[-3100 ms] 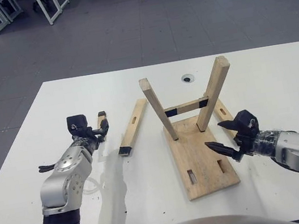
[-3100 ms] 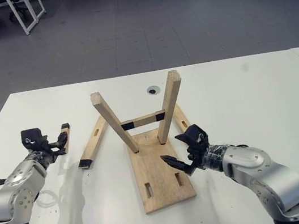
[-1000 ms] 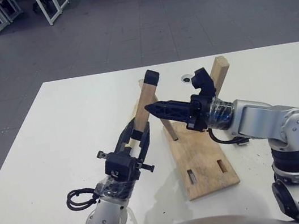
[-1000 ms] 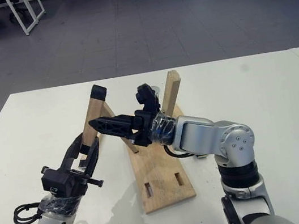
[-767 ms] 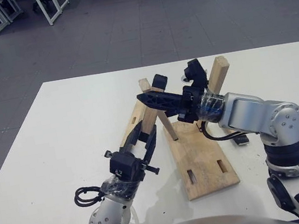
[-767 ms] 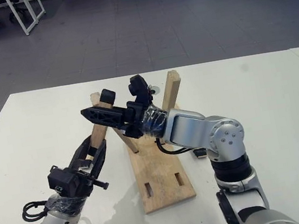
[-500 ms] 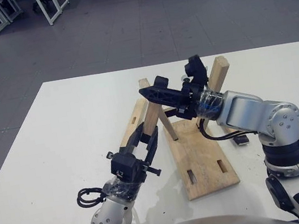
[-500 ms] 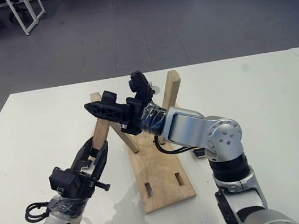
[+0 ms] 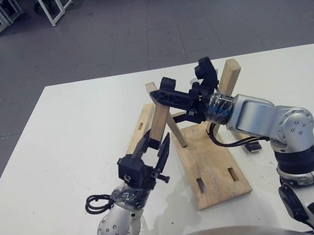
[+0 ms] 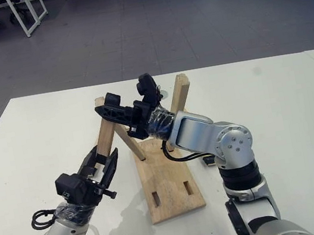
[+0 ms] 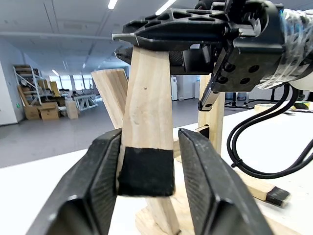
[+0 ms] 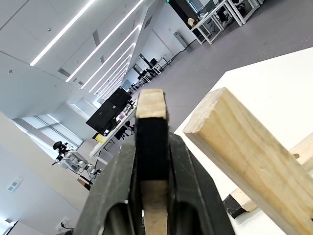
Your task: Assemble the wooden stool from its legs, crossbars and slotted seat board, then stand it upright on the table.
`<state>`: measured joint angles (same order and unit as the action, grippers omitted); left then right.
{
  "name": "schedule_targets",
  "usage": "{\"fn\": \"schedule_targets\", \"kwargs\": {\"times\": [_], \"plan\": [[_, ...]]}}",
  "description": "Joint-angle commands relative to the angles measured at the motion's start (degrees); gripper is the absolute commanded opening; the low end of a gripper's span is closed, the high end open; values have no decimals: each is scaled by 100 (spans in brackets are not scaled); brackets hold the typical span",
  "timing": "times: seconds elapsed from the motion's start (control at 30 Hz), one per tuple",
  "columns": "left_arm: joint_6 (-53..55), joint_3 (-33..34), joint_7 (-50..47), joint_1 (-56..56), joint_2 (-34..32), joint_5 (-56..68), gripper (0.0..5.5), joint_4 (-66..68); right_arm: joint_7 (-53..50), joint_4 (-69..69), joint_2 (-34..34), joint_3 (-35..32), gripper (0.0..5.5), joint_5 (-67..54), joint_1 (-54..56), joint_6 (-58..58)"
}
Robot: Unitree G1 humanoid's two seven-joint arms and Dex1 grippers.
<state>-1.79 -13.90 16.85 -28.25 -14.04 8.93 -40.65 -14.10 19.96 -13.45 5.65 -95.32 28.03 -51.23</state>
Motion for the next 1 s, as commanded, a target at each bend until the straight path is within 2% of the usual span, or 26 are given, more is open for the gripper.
{"fn": "schedule_targets", "kwargs": {"times": [0.03, 0.17, 0.27, 0.4, 0.43, 0.5, 0.53, 0.63, 0.77, 1.0], "plan": [[500, 18, 119, 105, -142, 281, 258, -112, 54, -40, 5, -55, 40, 130, 39, 63], [950, 497, 47, 38, -219, 629, 306, 118, -4, 203, -269, -297, 40, -36, -223, 82], [1495, 1061, -325, -35, -10, 1044, 306, 439, -109, 819, -906, -765, 40, -557, -895, 95], [2053, 1499, -894, 24, 313, 1284, 306, 568, 238, 1601, -2195, -1457, 40, -1016, -2093, -130], [2099, 1475, -976, 84, 358, 1209, 306, 585, 476, 1600, -2564, -1683, 40, -732, -2326, -266], [2206, 1424, -1284, 348, 514, 966, 306, 764, 657, 1267, -3091, -1804, 40, 897, -2457, -36], [2296, 1399, -1493, 513, 600, 805, 306, 880, 626, 1034, -3198, -1648, 40, 1958, -2351, 333], [2426, 1329, -1908, 907, 857, 493, 306, 1166, 543, 441, -2694, -933, 40, 3890, -1716, 1305], [2514, 1091, -1905, 992, 886, 256, 306, 1280, 816, -450, -1938, -249, 40, 5447, -1335, 2219], [2576, 1013, -1806, 1179, 902, 39, 306, 1481, 1694, -1786, -1176, -206, 40, 6663, -1236, 3097]]}}
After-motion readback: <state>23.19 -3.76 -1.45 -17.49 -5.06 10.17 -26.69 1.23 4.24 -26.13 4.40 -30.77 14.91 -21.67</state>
